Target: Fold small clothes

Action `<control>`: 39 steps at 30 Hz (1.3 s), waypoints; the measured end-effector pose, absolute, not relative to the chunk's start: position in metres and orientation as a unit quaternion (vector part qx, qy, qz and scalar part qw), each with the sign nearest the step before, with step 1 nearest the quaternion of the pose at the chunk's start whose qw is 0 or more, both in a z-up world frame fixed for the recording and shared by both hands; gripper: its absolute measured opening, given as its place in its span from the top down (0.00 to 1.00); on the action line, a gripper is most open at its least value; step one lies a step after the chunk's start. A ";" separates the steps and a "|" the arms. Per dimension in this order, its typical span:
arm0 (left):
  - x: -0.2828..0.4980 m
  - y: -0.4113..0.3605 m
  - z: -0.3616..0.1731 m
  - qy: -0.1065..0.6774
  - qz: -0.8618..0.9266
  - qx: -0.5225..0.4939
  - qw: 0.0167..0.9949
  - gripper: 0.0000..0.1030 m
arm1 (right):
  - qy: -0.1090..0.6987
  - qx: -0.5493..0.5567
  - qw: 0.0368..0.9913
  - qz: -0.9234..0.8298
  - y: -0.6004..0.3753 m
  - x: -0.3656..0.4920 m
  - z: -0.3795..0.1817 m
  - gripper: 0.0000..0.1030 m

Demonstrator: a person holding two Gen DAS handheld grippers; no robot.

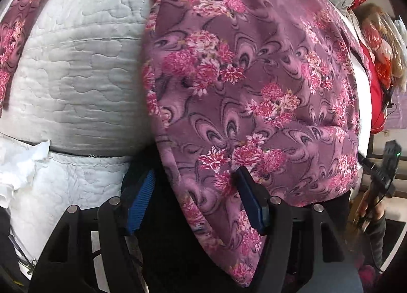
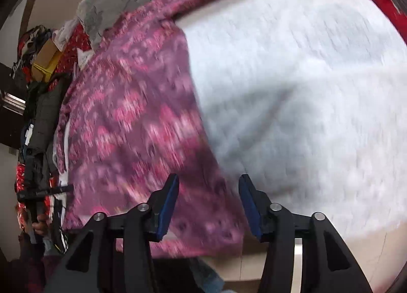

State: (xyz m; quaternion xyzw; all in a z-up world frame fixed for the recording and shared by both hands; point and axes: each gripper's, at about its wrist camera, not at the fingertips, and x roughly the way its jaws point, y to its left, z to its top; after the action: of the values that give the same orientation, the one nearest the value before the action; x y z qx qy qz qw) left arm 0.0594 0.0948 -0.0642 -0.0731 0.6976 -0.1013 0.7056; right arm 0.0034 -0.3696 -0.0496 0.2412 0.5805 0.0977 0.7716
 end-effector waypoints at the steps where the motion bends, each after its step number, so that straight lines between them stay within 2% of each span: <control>1: 0.058 0.092 -0.062 0.695 -0.104 -0.078 0.707 0.38 | 0.589 0.242 0.765 0.101 -0.367 -0.002 -0.056 0.49; 3: 0.053 0.089 -0.054 0.686 -0.116 -0.097 0.711 0.40 | 0.612 0.237 0.746 0.113 -0.357 -0.008 -0.072 0.50; 4: 0.049 0.085 -0.051 0.682 -0.125 -0.106 0.713 0.45 | 0.620 0.233 0.740 0.115 -0.353 -0.009 -0.078 0.50; 6: 0.045 0.070 -0.048 0.678 -0.138 -0.111 0.713 0.85 | 0.628 0.247 0.728 0.121 -0.349 -0.013 -0.090 0.51; 7: 0.043 0.066 -0.049 0.678 -0.140 -0.110 0.713 0.94 | 0.625 0.262 0.725 0.122 -0.350 -0.014 -0.093 0.53; 8: 0.041 0.064 -0.049 0.674 -0.139 -0.113 0.716 0.96 | 0.620 0.279 0.723 0.121 -0.352 -0.015 -0.095 0.64; 9: 0.038 0.064 -0.048 0.671 -0.137 -0.114 0.720 0.96 | 0.610 0.296 0.724 0.123 -0.355 -0.017 -0.096 0.87; 10: 0.035 0.066 -0.045 0.668 -0.133 -0.119 0.723 0.96 | 0.596 0.309 0.730 0.130 -0.359 -0.019 -0.093 0.97; 13: 0.033 0.099 -0.034 0.653 -0.140 -0.175 0.724 0.96 | 0.558 0.317 0.754 0.141 -0.366 -0.028 -0.073 0.96; 17: 0.025 0.137 0.011 0.607 -0.155 -0.254 0.737 0.96 | 0.476 0.377 0.776 0.172 -0.390 -0.054 -0.015 0.96; 20: 0.019 0.147 0.030 0.598 -0.143 -0.241 0.751 0.96 | 0.436 0.397 0.785 0.193 -0.400 -0.069 0.025 0.96; 23: 0.018 0.148 0.021 0.612 -0.126 -0.224 0.748 0.96 | 0.428 0.397 0.788 0.197 -0.398 -0.075 0.042 0.96; 26: 0.019 0.159 -0.008 0.642 -0.095 -0.218 0.729 0.96 | 0.435 0.397 0.786 0.189 -0.395 -0.068 0.035 0.96; 31: 0.025 0.161 -0.052 0.680 -0.046 -0.203 0.703 0.94 | 0.500 0.385 0.765 0.128 -0.394 -0.049 -0.016 0.96; 35: 0.025 0.170 -0.050 0.683 0.000 -0.155 0.713 0.94 | 0.535 0.373 0.751 0.105 -0.393 -0.049 -0.045 0.95; 36: 0.026 0.172 -0.044 0.677 0.002 -0.152 0.720 0.94 | 0.545 0.369 0.746 0.103 -0.391 -0.048 -0.049 0.89; 39: 0.034 0.170 -0.016 0.642 -0.019 -0.156 0.750 0.93 | 0.541 0.367 0.751 0.091 -0.395 -0.044 -0.042 0.87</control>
State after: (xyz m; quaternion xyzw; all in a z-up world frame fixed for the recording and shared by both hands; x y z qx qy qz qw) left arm 0.0338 0.1702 -0.0159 -0.1561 0.6422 -0.0192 0.7502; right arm -0.0437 -0.3951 -0.0420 0.3672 0.5414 0.0910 0.7508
